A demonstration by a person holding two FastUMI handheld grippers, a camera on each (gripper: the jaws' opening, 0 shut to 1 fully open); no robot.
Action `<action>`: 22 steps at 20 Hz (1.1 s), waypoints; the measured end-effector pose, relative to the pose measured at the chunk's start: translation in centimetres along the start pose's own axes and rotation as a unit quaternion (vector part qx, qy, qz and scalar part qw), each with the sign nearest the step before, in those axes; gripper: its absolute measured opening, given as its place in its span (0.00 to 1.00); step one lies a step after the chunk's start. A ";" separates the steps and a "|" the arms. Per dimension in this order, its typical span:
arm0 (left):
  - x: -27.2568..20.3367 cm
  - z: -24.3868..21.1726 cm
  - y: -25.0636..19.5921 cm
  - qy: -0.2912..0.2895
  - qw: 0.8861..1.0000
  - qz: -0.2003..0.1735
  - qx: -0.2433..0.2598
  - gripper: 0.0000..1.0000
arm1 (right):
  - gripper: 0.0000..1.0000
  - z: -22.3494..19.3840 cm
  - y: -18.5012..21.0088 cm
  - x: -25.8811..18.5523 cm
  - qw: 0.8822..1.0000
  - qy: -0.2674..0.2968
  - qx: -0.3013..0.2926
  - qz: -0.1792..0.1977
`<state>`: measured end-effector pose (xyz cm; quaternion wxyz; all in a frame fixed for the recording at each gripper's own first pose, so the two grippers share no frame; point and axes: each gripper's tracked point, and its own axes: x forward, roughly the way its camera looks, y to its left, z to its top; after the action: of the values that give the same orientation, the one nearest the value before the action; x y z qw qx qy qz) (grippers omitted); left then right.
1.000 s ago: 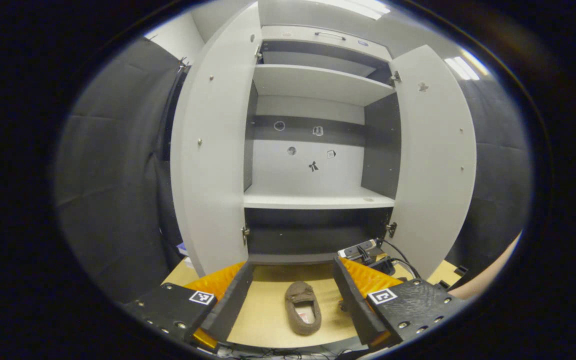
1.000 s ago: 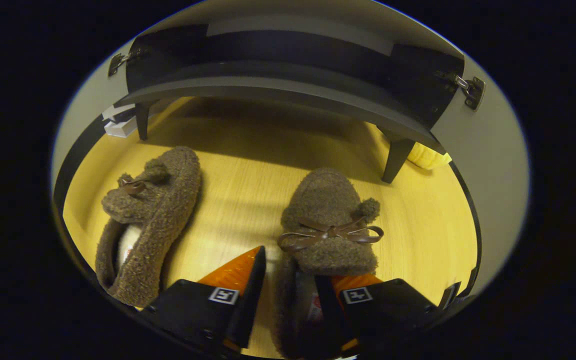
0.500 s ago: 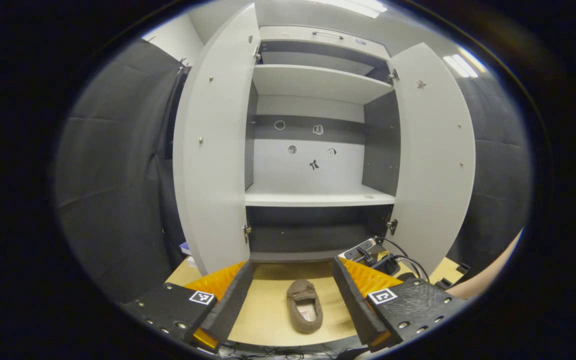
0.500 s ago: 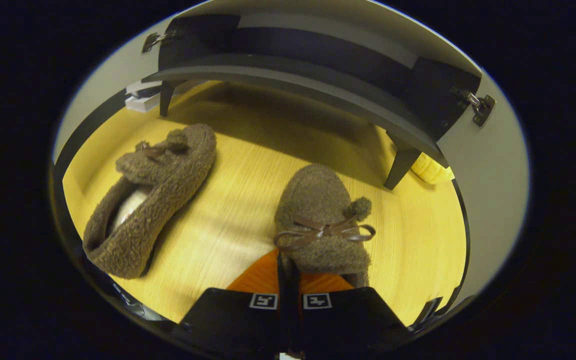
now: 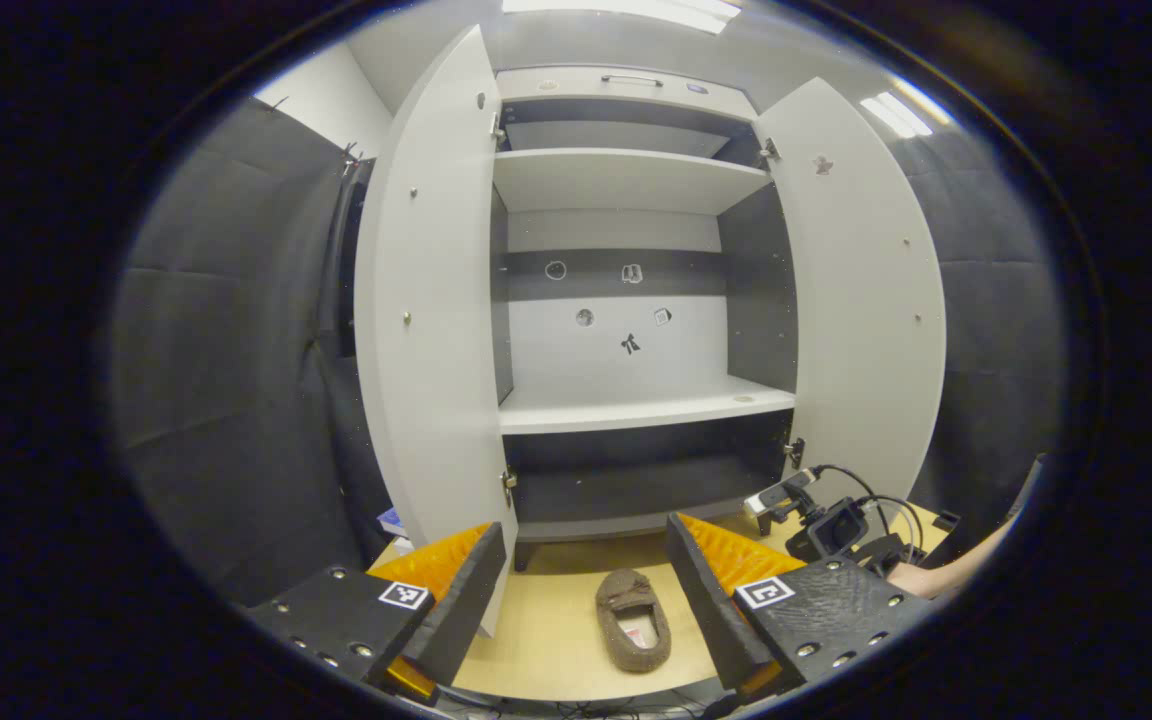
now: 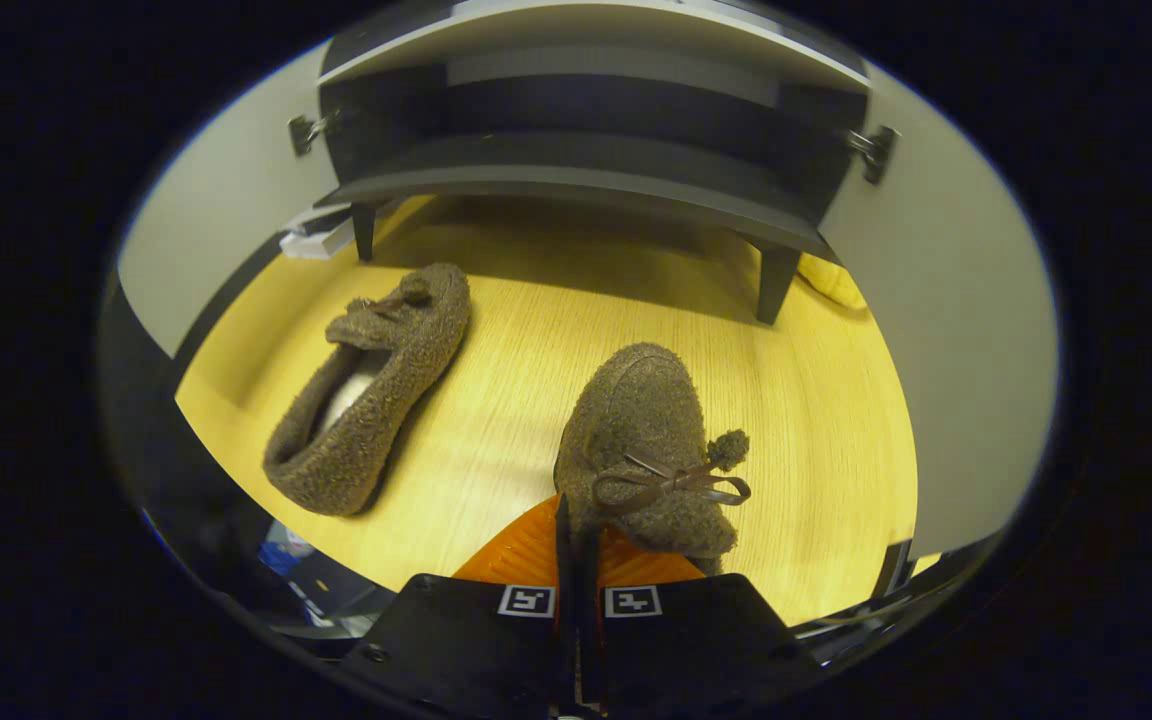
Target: Grab one shoe with the right hand and put it into the shoe cabinet, grab the other shoe with the left hand and put it into the shoe cabinet; then close the right door with the right hand and the left door with the left hand.
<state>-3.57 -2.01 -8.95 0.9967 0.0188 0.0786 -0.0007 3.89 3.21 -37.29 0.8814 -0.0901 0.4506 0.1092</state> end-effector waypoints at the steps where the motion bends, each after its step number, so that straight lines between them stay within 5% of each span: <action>1: 0.0 -0.1 -0.2 0.000 1.000 -0.003 0.002 0.94 | 0.04 0.3 -0.1 -0.8 1.000 -0.004 0.021 0.003; 2: 0.0 -0.1 -0.4 0.000 1.000 -0.006 0.003 1.00 | 0.04 0.5 -0.1 -1.8 0.999 -0.010 0.036 0.006; 6: 0.1 -0.3 -1.4 0.000 1.000 -0.020 0.006 0.94 | 0.04 3.0 0.6 -6.2 0.997 -0.046 0.052 0.028; 7: 0.2 -0.4 -1.6 0.000 1.000 -0.024 0.008 1.00 | 0.04 4.1 0.9 -7.4 0.996 -0.059 0.053 0.035; 8: 0.3 -0.4 -1.8 0.001 1.000 -0.026 0.010 0.94 | 0.04 5.1 1.1 -8.5 0.995 -0.070 0.054 0.042; 15: 1.4 -0.5 -3.1 0.000 0.999 -0.041 0.011 1.00 | 0.04 14.3 3.1 -14.5 0.982 -0.154 0.060 0.086; 16: 1.5 -0.3 -3.1 -0.002 0.999 -0.039 0.013 0.89 | 0.04 15.8 3.2 -15.4 0.980 -0.169 0.056 0.089; 17: 1.5 -0.1 -3.1 -0.005 0.999 -0.036 0.013 0.89 | 0.04 17.1 3.2 -16.4 0.978 -0.182 0.053 0.091; 22: 1.8 0.0 -3.0 -0.006 0.999 -0.031 0.009 1.00 | 0.04 25.3 2.7 -19.3 0.963 -0.250 0.029 0.093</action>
<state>-1.85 -4.95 -9.31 0.9965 0.0256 0.0731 -0.0321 11.74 10.18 -7.16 0.9543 0.0077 0.2252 0.1964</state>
